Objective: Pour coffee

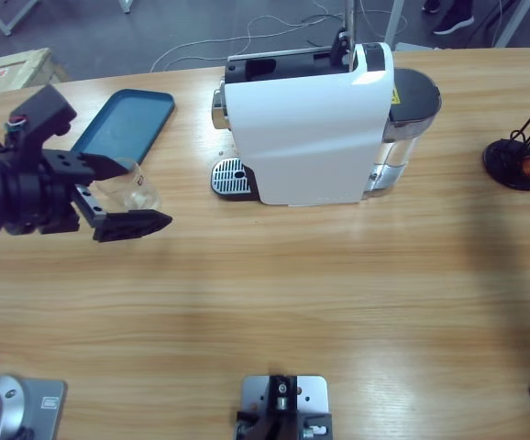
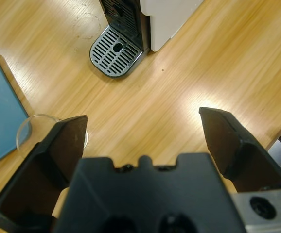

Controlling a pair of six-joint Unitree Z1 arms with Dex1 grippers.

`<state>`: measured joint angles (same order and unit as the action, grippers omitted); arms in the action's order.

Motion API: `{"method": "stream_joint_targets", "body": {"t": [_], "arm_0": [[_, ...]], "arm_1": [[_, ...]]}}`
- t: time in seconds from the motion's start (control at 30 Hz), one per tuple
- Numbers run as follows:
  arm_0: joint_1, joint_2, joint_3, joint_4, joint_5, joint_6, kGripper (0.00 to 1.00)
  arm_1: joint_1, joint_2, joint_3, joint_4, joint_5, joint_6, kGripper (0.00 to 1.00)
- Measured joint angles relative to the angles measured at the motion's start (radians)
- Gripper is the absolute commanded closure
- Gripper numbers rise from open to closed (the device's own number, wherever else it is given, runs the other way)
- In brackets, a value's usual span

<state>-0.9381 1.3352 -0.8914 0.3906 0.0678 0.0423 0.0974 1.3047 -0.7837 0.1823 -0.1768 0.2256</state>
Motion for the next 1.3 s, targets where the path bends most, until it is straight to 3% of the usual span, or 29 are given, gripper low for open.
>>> {"method": "stream_joint_targets", "body": {"t": [0.33,0.47,0.57,0.67,0.8,1.03,1.23,1.3], "arm_0": [[-0.006,0.0,0.013,-0.005,0.0,-0.004,0.013],[-0.006,-0.001,0.014,-0.008,0.001,-0.004,0.012],[-0.007,-0.012,0.014,-0.009,0.012,-0.004,0.004],[-0.007,-0.031,0.014,-0.01,0.022,-0.004,0.004],[-0.001,-0.052,0.014,-0.01,0.024,0.002,0.005],[0.046,-0.102,0.016,-0.01,0.024,0.028,0.009],[0.061,-0.129,0.025,-0.01,0.024,0.03,0.009],[0.064,-0.133,0.026,-0.01,0.024,0.03,0.009]], "arm_1": [[0.039,-0.134,-0.051,0.068,0.023,-0.002,1.0],[0.2,-0.184,-0.089,0.131,0.138,-0.101,1.0],[0.419,-0.172,-0.122,0.156,0.171,-0.234,1.0],[0.601,-0.1,-0.209,0.193,0.174,-0.359,1.0],[0.727,0.045,-0.433,0.295,0.19,-0.531,1.0],[0.801,0.315,-0.87,0.461,0.265,-0.699,1.0],[0.815,0.477,-0.995,0.479,0.29,-0.705,1.0],[0.814,0.516,-1.011,0.479,0.255,-0.705,1.0]]}}
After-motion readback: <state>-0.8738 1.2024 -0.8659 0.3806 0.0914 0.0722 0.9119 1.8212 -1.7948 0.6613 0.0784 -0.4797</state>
